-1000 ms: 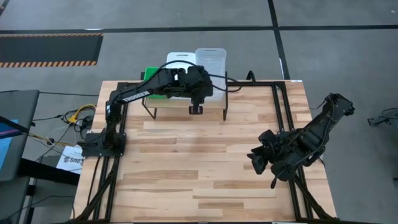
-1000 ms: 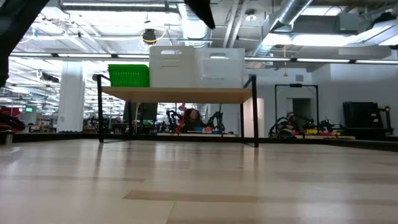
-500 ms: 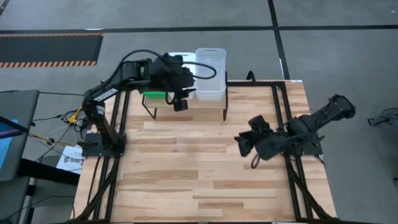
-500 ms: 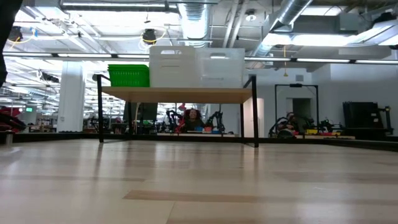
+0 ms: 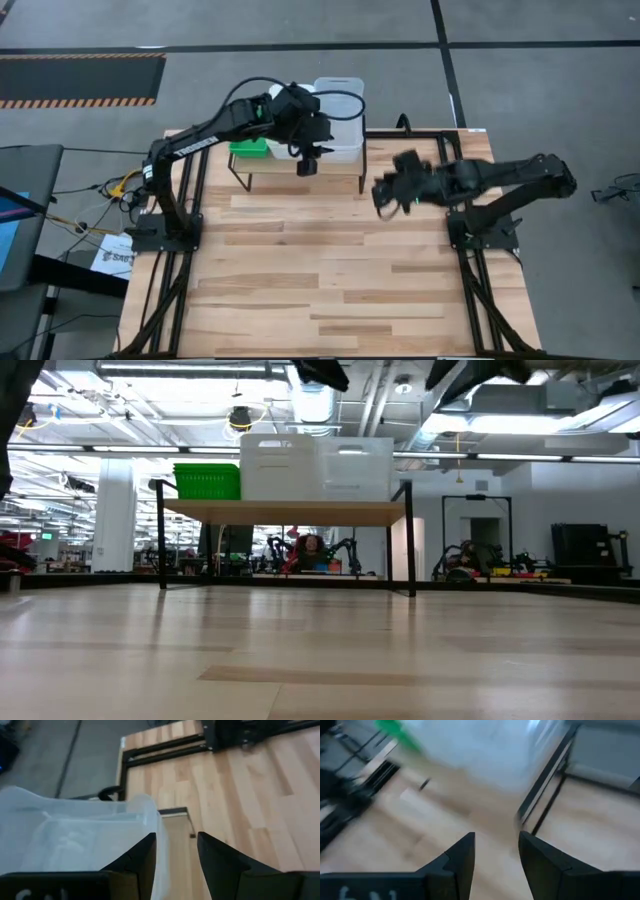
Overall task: Stack baskets on shelf by color
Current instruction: Stack the transparent bin on top of the transparent bin on the shelf
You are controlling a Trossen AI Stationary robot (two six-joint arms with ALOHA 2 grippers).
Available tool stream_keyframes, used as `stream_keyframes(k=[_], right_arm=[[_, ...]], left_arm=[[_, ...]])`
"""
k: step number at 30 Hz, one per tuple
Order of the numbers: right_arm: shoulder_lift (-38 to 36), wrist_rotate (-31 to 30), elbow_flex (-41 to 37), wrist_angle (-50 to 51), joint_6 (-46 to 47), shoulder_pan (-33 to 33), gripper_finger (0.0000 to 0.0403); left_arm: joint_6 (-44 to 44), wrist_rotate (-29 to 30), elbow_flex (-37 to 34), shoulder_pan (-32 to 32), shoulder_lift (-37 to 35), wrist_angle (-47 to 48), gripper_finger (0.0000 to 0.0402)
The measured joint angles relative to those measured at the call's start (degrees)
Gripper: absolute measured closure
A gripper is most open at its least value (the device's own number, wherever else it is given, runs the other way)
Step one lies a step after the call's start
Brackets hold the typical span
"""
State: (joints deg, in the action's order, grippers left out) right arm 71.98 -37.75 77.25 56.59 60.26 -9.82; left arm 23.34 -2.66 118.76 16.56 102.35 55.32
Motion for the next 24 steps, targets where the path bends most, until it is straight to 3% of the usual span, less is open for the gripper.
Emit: stream_keyframes(k=[4,8,10,13,17,24], right_arm=[[-1.18,-2.06,1.71,-2.73,-15.41,9.65,0.0228],[-1.21,-1.76,5.36,-11.15,-34.36,20.88,0.0228],[-0.81,1.56,6.72,-18.75,-44.1,26.6,0.0228],[0.48,13.6,7.06,-29.4,-54.48,35.77,0.0228],[4.12,31.35,7.06,-37.14,-57.1,45.45,0.0228],[11.87,34.81,6.97,-38.09,-55.99,51.79,0.0228]], left_arm=[[-1.71,-4.67,-0.59,1.76,-0.33,-0.16,0.0269],[-4.11,-4.51,-0.56,2.81,-1.49,-1.55,0.0269],[-4.59,-4.0,-0.55,3.36,-1.92,-1.92,0.0269],[-5.54,-2.44,-0.55,3.7,-2.29,-3.23,0.0269],[-7.08,1.36,-0.55,4.08,-2.75,-3.25,0.0269],[-7.74,6.31,-0.55,4.17,-2.95,-1.92,0.0269]])
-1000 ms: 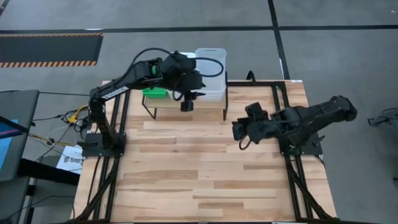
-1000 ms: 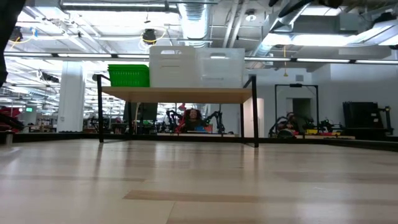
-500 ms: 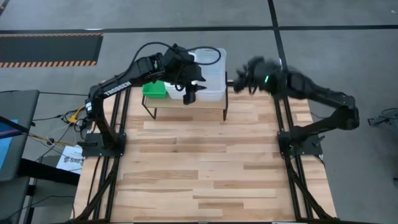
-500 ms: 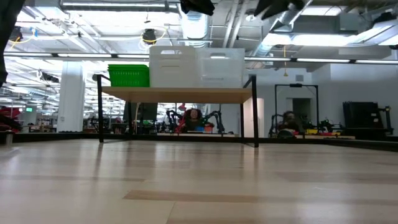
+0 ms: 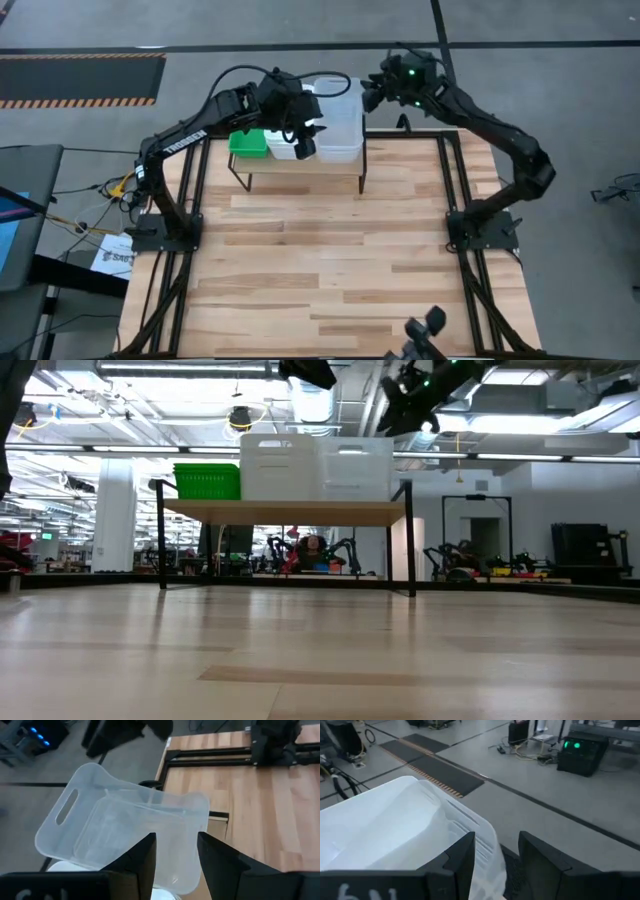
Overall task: Stack baskets on shelf by color
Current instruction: Stack the transparent bin on top of the transparent bin on the shelf
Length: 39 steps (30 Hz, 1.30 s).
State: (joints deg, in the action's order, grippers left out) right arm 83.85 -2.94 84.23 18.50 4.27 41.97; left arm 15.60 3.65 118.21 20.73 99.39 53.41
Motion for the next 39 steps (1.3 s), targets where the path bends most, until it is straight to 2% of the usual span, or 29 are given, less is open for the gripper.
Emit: stream_keyframes(k=[8,13,18,24,27,31,32,39], right_arm=[[4.7,0.46,0.02,-3.1,-0.43,0.24,0.0228],[8.19,0.74,0.04,-1.06,-0.63,0.97,0.0228],[8.53,0.77,0.04,-1.1,-0.69,0.93,0.023],[8.01,1.15,3.47,1.17,0.18,0.93,0.0255],[8.02,1.51,6.32,2.33,-0.16,0.43,0.0263],[7.84,1.51,10.65,2.31,-1.15,-0.8,0.0266],[7.56,1.5,11.58,2.41,-1.15,-0.89,0.0265],[2.76,-4.29,15.56,2.4,-1.32,-1.43,0.0271]], left_arm=[[3.85,4.47,0.0,0.8,-0.24,-0.26,0.0269],[4.06,4.57,0.0,2.36,-0.24,-0.33,0.0269],[5.09,4.57,0.0,4.0,-0.24,-0.95,0.0269],[5.63,3.47,0.0,5.91,-0.23,-3.63,0.0269],[7.62,1.94,0.0,6.86,-0.2,-10.84,0.0269],[6.66,-6.85,0.07,9.5,1.31,-25.0,0.0269],[5.92,-7.49,0.07,10.19,2.19,-27.45,0.0269],[-2.13,-1.01,-0.04,12.53,11.08,-41.53,0.0269]])
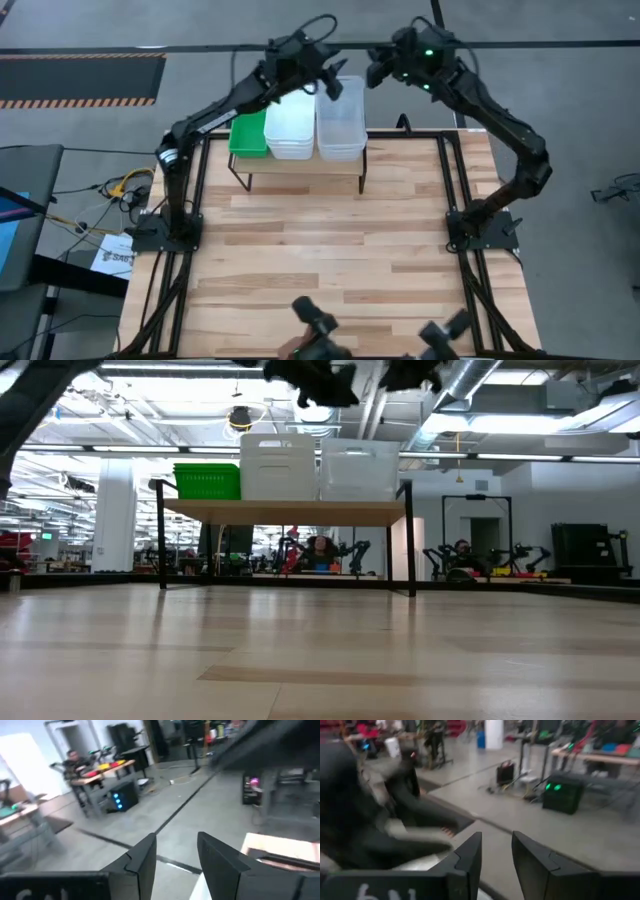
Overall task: Stack baskets on shelf by color
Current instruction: Stack the transparent bin on top of the transparent bin on the shelf, then return to Home Position
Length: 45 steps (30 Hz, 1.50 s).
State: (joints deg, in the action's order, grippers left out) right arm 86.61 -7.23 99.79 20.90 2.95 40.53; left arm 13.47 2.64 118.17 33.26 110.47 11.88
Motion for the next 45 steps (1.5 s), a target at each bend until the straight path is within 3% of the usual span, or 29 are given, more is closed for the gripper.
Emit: stream_keyframes(k=[5,9,11,21,28,31,35,40,45], right_arm=[[-4.07,-2.8,0.07,1.3,-0.61,0.72,0.028],[-5.93,-3.23,0.07,3.09,-0.73,1.69,0.0283],[-6.46,-3.4,0.07,4.2,-1.71,2.02,0.0283],[-6.73,-3.38,0.04,7.71,-3.46,1.88,0.0283],[-6.73,-3.31,0.04,7.94,-3.7,1.49,0.0283],[-6.52,-3.32,0.04,7.86,-4.52,1.51,0.0283],[-6.41,-3.28,0.0,8.01,-4.78,1.51,0.0283],[-6.41,-3.16,0.0,8.01,-4.93,1.51,0.0283],[-6.41,-3.14,0.0,9.3,-4.93,1.44,0.0283]], left_arm=[[0.09,11.42,-0.02,-2.53,5.41,-1.45,0.0273],[8.32,23.26,-0.01,-5.34,7.62,-0.6,0.0298],[9.54,25.95,0.02,-6.2,8.64,-0.07,0.0312],[-1.2,19.92,1.06,-4.82,7.27,6.08,0.0365],[0.25,19.68,6.87,-3.83,6.99,9.53,0.0398],[-0.72,19.24,6.63,-2.68,7.38,13.18,0.04],[-3.85,12.14,6.32,-0.23,7.29,17.63,0.0401],[-4.19,12.09,8.01,0.35,7.92,21.34,0.0401],[-3.76,11.54,14.35,-0.44,7.56,20.74,0.0401]])
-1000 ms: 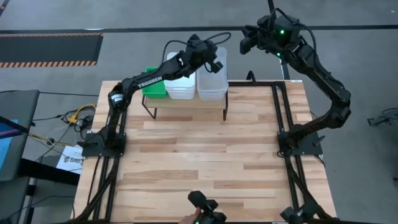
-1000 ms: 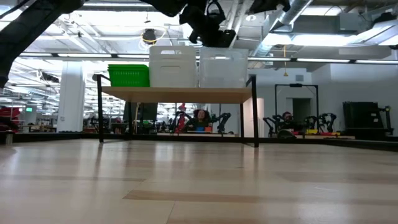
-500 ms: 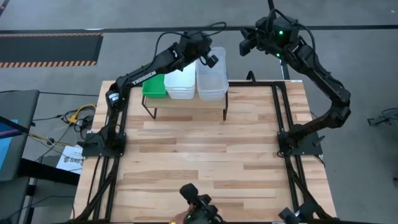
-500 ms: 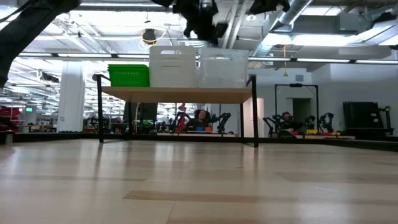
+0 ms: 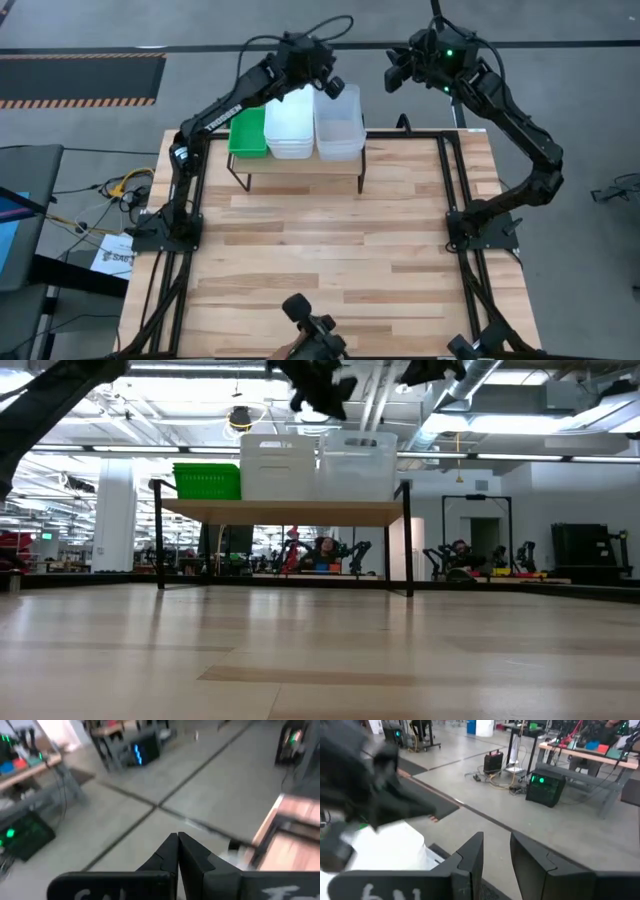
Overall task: Stack baskets on shelf by color
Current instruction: Return to Home Position
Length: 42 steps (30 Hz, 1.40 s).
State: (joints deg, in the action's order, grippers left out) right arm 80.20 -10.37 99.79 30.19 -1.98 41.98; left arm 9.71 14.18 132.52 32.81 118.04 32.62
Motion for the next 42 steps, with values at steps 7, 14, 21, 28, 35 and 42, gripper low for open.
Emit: stream_keyframes(k=[7,14,21,28,35,42], right_arm=[[0.0,0.02,0.0,4.15,0.0,0.01,0.0283],[-0.96,2.8,0.0,4.72,0.8,-0.63,0.0283],[-8.67,16.0,0.02,4.67,-0.14,-0.58,0.0283],[-16.76,14.83,0.07,6.46,-5.38,-0.68,0.0283],[-22.06,11.96,0.04,15.51,-7.42,0.6,0.0283],[-24.18,18.87,-0.31,21.9,-1.0,0.52,0.0283]], left_arm=[[0.49,0.02,1.73,-1.91,-4.54,-1.76,0.0401],[0.53,-0.44,2.43,-4.45,-12.68,0.25,0.0401],[1.83,-0.41,2.59,-8.79,-22.65,4.08,0.0401],[5.82,-0.19,2.48,-12.27,-29.69,13.66,0.0401],[0.37,-2.54,2.48,-12.28,-32.76,20.94,0.0401],[-6.7,-13.64,1.71,-11.64,-33.72,34.52,0.0401]])
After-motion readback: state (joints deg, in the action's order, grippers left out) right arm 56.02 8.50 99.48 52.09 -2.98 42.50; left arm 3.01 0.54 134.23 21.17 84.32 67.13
